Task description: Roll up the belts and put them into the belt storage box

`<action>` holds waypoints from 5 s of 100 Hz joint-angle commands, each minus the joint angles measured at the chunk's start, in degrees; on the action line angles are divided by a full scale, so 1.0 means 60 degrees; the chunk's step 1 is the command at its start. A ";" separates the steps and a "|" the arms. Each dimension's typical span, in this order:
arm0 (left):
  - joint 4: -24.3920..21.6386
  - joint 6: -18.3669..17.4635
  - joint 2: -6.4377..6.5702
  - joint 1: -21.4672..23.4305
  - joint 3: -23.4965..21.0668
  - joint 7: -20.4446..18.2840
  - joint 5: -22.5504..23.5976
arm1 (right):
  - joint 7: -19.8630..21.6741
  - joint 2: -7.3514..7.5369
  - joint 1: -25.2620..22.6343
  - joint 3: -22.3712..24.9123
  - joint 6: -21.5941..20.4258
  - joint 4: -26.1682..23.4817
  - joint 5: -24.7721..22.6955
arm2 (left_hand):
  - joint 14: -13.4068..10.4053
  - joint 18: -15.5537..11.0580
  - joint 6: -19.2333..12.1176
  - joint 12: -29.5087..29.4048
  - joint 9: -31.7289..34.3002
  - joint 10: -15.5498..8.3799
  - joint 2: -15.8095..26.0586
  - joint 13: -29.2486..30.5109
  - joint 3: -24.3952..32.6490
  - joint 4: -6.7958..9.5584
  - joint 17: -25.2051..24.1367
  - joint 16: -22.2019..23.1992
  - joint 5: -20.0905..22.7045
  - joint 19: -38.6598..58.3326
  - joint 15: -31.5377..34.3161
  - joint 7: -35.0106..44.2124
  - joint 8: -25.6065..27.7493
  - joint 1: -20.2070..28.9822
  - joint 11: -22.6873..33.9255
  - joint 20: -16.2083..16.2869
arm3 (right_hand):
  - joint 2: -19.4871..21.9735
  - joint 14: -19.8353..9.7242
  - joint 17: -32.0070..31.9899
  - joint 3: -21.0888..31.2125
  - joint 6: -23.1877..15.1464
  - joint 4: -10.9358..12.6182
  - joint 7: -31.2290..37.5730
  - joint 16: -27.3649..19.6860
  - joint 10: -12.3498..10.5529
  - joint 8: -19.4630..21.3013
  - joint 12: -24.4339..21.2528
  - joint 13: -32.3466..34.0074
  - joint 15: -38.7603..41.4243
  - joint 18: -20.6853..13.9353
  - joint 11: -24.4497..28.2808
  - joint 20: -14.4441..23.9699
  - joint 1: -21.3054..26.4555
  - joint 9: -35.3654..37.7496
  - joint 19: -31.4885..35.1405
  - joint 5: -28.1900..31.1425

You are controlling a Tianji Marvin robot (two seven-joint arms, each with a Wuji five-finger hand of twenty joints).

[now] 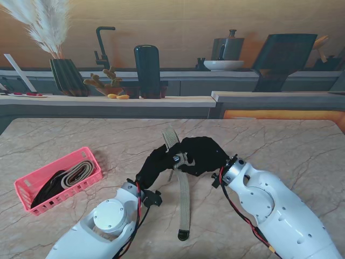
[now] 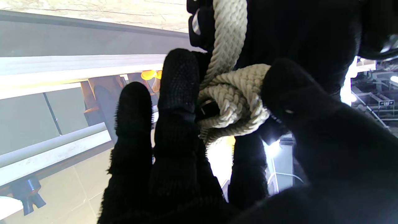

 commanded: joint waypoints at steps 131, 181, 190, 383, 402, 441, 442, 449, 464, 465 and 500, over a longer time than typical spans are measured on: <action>0.0540 -0.0205 0.0005 -0.0619 0.0521 0.0935 0.3692 | 0.1747 0.0263 -0.0414 0.1285 0.0383 -0.1700 -0.0584 | -0.0325 -0.0160 -0.3216 0.2849 0.0776 -0.1037 0.1548 0.0896 -0.0405 0.0545 0.0541 0.2050 0.0559 0.0652 0.0725 0.2514 0.1255 0.5682 0.0419 0.0526 | 0.1428 0.0149 -0.1386 -0.3119 -0.0951 0.0929 -0.0162 0.0191 -0.0981 0.0918 -0.0143 -0.2270 0.1846 0.0186 -0.1389 0.1110 -0.1193 -0.4633 -0.0696 -0.4560; 0.0713 -0.0376 0.0042 -0.0781 0.0672 0.1081 0.4381 | 0.3613 0.0382 0.0271 0.0622 0.0891 -0.1121 0.1602 | -0.0283 -0.0172 -0.3212 0.2833 0.0783 -0.1014 0.1539 0.0905 -0.0379 0.0531 0.0528 0.2061 0.0587 0.0579 0.0616 0.2529 0.1281 0.5693 0.0412 0.0553 | 0.0747 -0.0367 -0.0511 -0.0014 0.0320 0.0675 0.0770 0.0191 -0.1194 0.1464 0.0601 -0.1110 0.1456 -0.0137 0.0458 0.0870 0.0050 -0.1313 -0.0449 -0.0699; 0.0707 -0.0386 0.0043 -0.0771 0.0660 0.1113 0.4430 | 0.3971 0.0412 0.0358 0.0507 0.1059 -0.1065 0.2036 | -0.0258 -0.0164 -0.3192 0.2827 0.0777 -0.0973 0.1532 0.0888 -0.0373 0.0532 0.0522 0.2058 0.0592 0.0571 0.0605 0.2526 0.1282 0.5700 0.0408 0.0555 | 0.0696 -0.0366 -0.0335 0.0000 0.0163 -0.0065 0.1349 0.0352 -0.1163 0.0623 0.0631 -0.0794 0.1419 -0.0235 0.0415 0.0729 0.0523 -0.0795 -0.0265 -0.0439; 0.0726 -0.0229 0.0116 -0.0812 0.0714 -0.0126 0.2645 | 0.2289 0.0244 0.0713 0.1684 -0.0095 -0.2098 0.0144 | -0.0212 0.0201 -0.2949 0.0143 -0.0902 -0.0470 0.1102 -0.1220 -0.1171 0.0675 -0.0926 -0.0178 0.0427 -0.1971 -0.2351 -0.0563 -0.0107 0.1874 -0.0893 0.0334 | -0.0176 -0.0307 0.0922 0.1252 -0.1051 -0.0693 0.4142 -0.0441 -0.2042 -0.1359 -0.0128 0.0898 0.1238 -0.0732 -0.1154 0.0218 0.2189 0.2795 0.0698 0.3188; 0.0749 0.0151 0.0107 -0.0890 0.0778 -0.0225 0.2613 | 0.2075 0.0223 0.0825 0.1701 -0.0079 -0.2022 -0.0042 | 0.0078 0.0189 -0.3136 0.1174 0.0247 -0.0352 0.1933 -0.0553 -0.2267 0.0334 -0.0603 0.0009 0.1372 -0.1016 -0.1467 0.0340 0.0468 0.4007 -0.0902 0.0245 | -0.0174 -0.0312 0.0923 0.1246 -0.1047 -0.0690 0.4161 -0.0433 -0.2034 -0.1317 -0.0130 0.0890 0.1245 -0.0733 -0.1146 0.0222 0.2187 0.2797 0.0695 0.3189; 0.0662 0.0586 0.0113 -0.0902 0.0791 -0.0656 0.1956 | 0.1720 0.0189 0.1038 0.1496 0.0140 -0.1724 -0.0334 | 0.0683 0.0421 -0.2762 0.0440 0.1168 0.0155 0.2996 0.0129 -0.5295 0.0442 -0.0244 0.0181 0.2363 0.0197 -0.0285 0.1116 0.0259 0.6081 -0.0183 0.0209 | -0.0173 -0.0317 0.0923 0.1251 -0.1011 -0.0659 0.4156 -0.0427 -0.1998 -0.1307 -0.0129 0.0887 0.1248 -0.0733 -0.1122 0.0229 0.2199 0.2795 0.0691 0.3178; 0.0656 0.0588 0.0110 -0.0900 0.0797 -0.0669 0.1919 | 0.1690 0.0187 0.1045 0.1473 0.0145 -0.1697 -0.0360 | 0.0691 0.0425 -0.2762 0.0434 0.1186 0.0169 0.3005 0.0141 -0.5304 0.0441 -0.0236 0.0185 0.2379 0.0216 -0.0270 0.1144 0.0276 0.6079 -0.0175 0.0213 | -0.0175 -0.0317 0.0923 0.1250 -0.1010 -0.0657 0.4156 -0.0427 -0.1997 -0.1307 -0.0129 0.0887 0.1248 -0.0733 -0.1122 0.0230 0.2198 0.2794 0.0691 0.3178; 0.0617 0.0623 0.0099 -0.0898 0.0838 -0.0776 0.1681 | 0.1485 0.0182 0.1113 0.1290 0.0189 -0.1495 -0.0580 | 0.0750 0.0471 -0.2786 0.0447 0.1312 0.0209 0.3012 0.0194 -0.5357 0.0441 -0.0235 0.0227 0.2377 0.0399 -0.0046 0.1793 0.0770 0.6103 -0.0005 0.0229 | -0.0165 -0.0318 0.0917 0.1245 -0.1008 -0.0643 0.4152 -0.0427 -0.1995 -0.1310 -0.0133 0.0887 0.1247 -0.0732 -0.1120 0.0230 0.2195 0.2785 0.0687 0.3173; 0.0550 0.0823 0.0030 -0.0891 0.0908 -0.0729 0.1455 | 0.1208 0.0155 0.1356 0.0781 0.0396 -0.1012 -0.0720 | 0.0861 0.0517 -0.2677 0.0491 0.1404 0.0315 0.2976 0.0258 -0.5362 0.0436 -0.0212 0.0284 0.2317 0.0651 0.0210 0.2013 0.0801 0.6089 0.0150 0.0280 | -0.0154 -0.0311 0.0908 0.1232 -0.1004 -0.0611 0.4140 -0.0425 -0.1975 -0.1313 -0.0134 0.0888 0.1246 -0.0713 -0.1112 0.0231 0.2202 0.2771 0.0680 0.3148; 0.0544 0.0844 0.0026 -0.0889 0.0908 -0.0721 0.1448 | 0.1205 0.0153 0.1370 0.0746 0.0411 -0.0985 -0.0713 | 0.0867 0.0517 -0.2657 0.0490 0.1404 0.0320 0.2978 0.0255 -0.5359 0.0435 -0.0211 0.0284 0.2319 0.0669 0.0222 0.2016 0.0789 0.6086 0.0153 0.0282 | -0.0158 -0.0309 0.0908 0.1233 -0.0998 -0.0608 0.4139 -0.0424 -0.1975 -0.1313 -0.0134 0.0888 0.1247 -0.0713 -0.1112 0.0231 0.2206 0.2769 0.0680 0.3143; 0.0286 0.1362 -0.0175 -0.0648 0.0695 -0.0160 0.0926 | 0.1073 0.0115 0.1311 -0.0011 0.0494 -0.0431 -0.0447 | 0.0845 0.0467 -0.2528 0.0388 0.1183 0.0316 0.2584 0.0052 -0.4492 0.0396 -0.0358 0.0170 0.1993 0.0939 0.0515 0.2120 0.0428 0.5491 0.0300 0.0091 | -0.0092 -0.0286 0.0897 0.1166 -0.1008 -0.0545 0.4132 -0.0407 -0.1958 -0.1314 -0.0137 0.0871 0.1242 -0.0696 -0.1098 0.0235 0.2187 0.2736 0.0670 0.3095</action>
